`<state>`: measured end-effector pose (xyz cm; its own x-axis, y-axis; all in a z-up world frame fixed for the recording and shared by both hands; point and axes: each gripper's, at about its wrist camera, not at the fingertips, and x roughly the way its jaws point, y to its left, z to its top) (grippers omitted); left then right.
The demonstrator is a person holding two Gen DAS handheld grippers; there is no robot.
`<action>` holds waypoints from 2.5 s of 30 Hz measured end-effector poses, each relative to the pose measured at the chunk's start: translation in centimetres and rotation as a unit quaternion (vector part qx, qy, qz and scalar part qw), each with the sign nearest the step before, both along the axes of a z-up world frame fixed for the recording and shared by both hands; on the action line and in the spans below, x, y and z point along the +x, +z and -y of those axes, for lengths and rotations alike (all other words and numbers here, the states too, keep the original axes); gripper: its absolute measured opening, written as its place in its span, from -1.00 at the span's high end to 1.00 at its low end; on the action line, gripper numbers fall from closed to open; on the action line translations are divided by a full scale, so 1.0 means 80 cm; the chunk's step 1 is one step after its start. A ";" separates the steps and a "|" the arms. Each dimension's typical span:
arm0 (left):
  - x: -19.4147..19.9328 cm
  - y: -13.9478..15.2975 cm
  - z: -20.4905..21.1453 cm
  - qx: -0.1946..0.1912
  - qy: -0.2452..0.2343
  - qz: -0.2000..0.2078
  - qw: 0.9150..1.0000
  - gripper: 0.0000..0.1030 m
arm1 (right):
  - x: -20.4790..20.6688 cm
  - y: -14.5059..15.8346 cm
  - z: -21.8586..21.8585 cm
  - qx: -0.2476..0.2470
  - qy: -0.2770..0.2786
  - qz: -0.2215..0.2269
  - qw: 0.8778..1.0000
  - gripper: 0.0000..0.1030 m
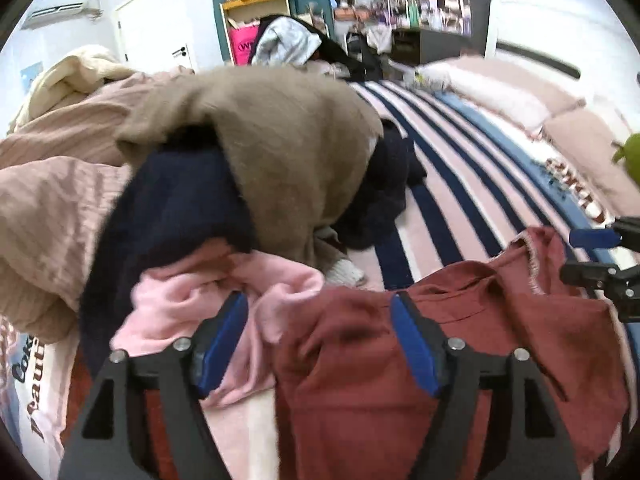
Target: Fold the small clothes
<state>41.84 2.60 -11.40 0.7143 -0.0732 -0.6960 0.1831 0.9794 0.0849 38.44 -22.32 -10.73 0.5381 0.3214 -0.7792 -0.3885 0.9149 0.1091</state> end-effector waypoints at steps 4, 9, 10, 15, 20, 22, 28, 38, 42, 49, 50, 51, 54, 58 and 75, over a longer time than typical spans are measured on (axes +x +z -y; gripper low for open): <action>-0.035 0.017 -0.017 -0.023 -0.020 0.005 1.000 -0.58 | -0.042 0.000 0.004 -0.002 0.048 -0.015 0.999 -0.34; -0.078 0.010 -0.035 -0.043 -0.025 -0.011 0.999 -0.59 | -0.092 -0.044 -0.019 -0.094 0.112 -0.019 0.989 -0.43; -0.085 0.007 -0.037 -0.047 -0.024 -0.016 0.998 -0.60 | -0.098 -0.053 -0.024 -0.114 0.125 -0.016 0.986 -0.43; -0.107 -0.011 -0.047 -0.070 -0.021 -0.037 0.997 -0.60 | -0.099 -0.070 -0.032 -0.146 0.123 0.013 0.982 -0.43; -0.118 -0.016 -0.052 -0.092 -0.016 -0.038 0.995 -0.61 | -0.077 -0.071 -0.044 -0.165 0.102 0.038 0.980 0.67; -0.116 -0.017 -0.053 -0.092 -0.013 -0.038 0.995 -0.61 | -0.062 -0.068 -0.037 -0.146 0.068 0.033 0.986 0.94; -0.114 -0.026 -0.052 -0.098 -0.016 -0.043 0.994 -0.61 | -0.022 -0.048 0.013 -0.085 -0.048 0.048 0.994 0.97; -0.101 -0.044 -0.056 -0.095 0.000 -0.049 0.994 -0.61 | 0.037 -0.067 0.054 -0.100 -0.146 0.013 0.984 0.95; -0.089 -0.044 -0.063 -0.104 0.014 -0.044 0.994 -0.66 | 0.028 -0.065 0.063 -0.094 -0.167 0.006 0.981 0.28; -0.068 -0.054 -0.062 -0.121 0.014 -0.072 0.990 -0.66 | -0.034 -0.027 0.062 -0.025 -0.131 0.023 0.991 -0.07; -0.074 -0.055 -0.063 -0.130 0.008 -0.075 0.989 -0.66 | -0.043 -0.025 0.059 -0.023 -0.123 0.024 0.992 -0.11; -0.080 -0.055 -0.063 -0.136 0.003 -0.077 0.988 -0.66 | -0.060 -0.024 0.056 -0.017 -0.110 0.022 0.994 -0.12; -0.106 -0.055 -0.066 -0.150 -0.004 -0.087 0.985 -0.66 | -0.101 -0.029 0.051 0.004 -0.090 0.012 0.996 -0.14; -0.155 -0.056 -0.073 -0.180 -0.012 -0.106 0.978 -0.66 | -0.151 -0.033 0.041 0.012 -0.071 0.015 0.997 -0.14; -0.259 -0.107 -0.065 -0.314 -0.025 -0.157 0.936 -0.67 | -0.254 -0.098 0.092 0.196 -0.099 -0.080 0.972 -0.35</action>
